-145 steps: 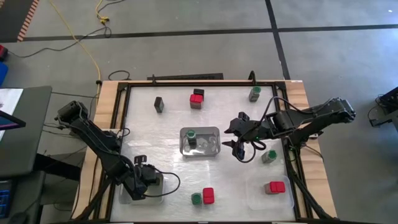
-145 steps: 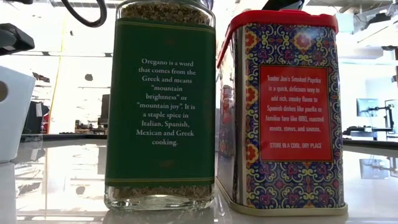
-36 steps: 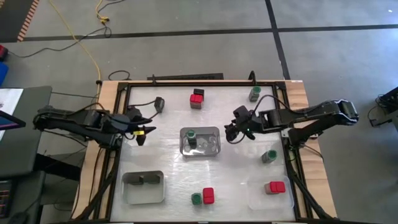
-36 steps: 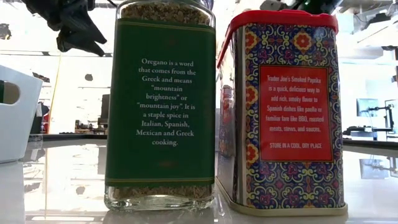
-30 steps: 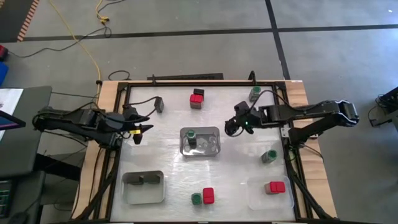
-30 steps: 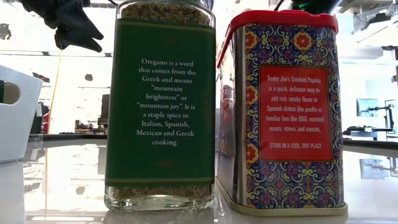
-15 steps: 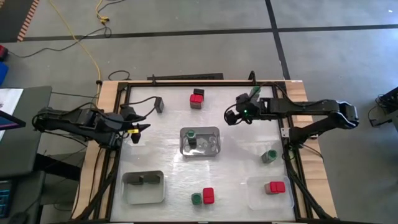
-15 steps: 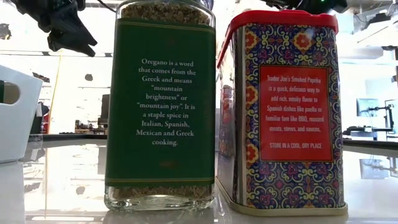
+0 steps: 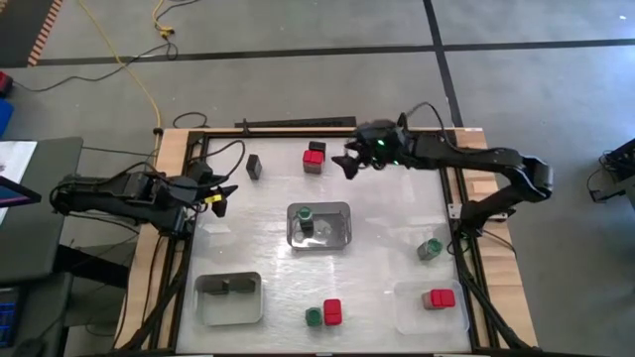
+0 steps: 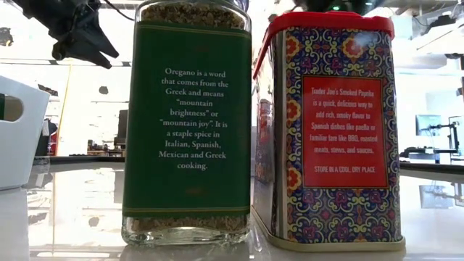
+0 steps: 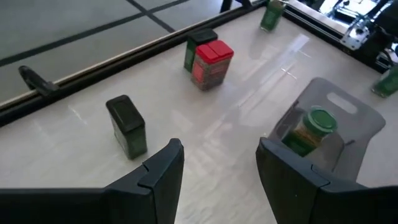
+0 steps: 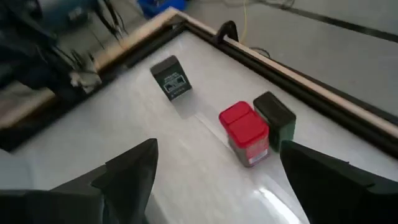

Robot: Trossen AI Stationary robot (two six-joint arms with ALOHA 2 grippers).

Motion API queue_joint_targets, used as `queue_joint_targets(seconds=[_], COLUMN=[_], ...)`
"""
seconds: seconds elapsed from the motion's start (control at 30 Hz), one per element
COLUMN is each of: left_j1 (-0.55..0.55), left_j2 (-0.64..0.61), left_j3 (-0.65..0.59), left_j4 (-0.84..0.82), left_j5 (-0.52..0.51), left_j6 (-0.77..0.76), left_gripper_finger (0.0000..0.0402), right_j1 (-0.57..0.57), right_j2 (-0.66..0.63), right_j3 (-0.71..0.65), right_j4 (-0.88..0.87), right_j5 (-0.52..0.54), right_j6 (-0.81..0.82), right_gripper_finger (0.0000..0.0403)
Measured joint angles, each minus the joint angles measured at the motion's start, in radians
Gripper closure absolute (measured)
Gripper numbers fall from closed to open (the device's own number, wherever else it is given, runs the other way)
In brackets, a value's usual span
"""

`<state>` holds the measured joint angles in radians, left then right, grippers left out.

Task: Sort spices by type
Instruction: Put the top red seasoning can into the transparent bin

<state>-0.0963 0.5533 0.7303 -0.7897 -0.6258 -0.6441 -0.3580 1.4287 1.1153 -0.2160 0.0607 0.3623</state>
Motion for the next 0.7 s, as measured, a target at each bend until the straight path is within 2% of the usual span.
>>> queue_joint_targets(seconds=[0.33, 0.47, 0.7], left_j1=[0.047, 0.048, 0.048], left_j2=[0.000, 0.000, 0.000], left_j3=[0.000, 0.000, 0.000], left_j4=[0.001, 0.002, 0.002], left_j5=[0.001, 0.002, 0.003], left_j6=[-0.026, -0.034, -0.049], left_gripper_finger=[0.0209, 0.0209, 0.0209], right_j1=[-0.039, -0.036, -0.029], right_j2=[0.364, 0.467, 0.594], right_j3=[0.472, 0.583, 0.710], right_j4=[-0.395, -0.455, -0.496], right_j5=[-0.011, -0.014, -0.014], right_j6=[-0.270, -0.364, -0.337], right_gripper_finger=[0.0058, 0.0058, 0.0058])
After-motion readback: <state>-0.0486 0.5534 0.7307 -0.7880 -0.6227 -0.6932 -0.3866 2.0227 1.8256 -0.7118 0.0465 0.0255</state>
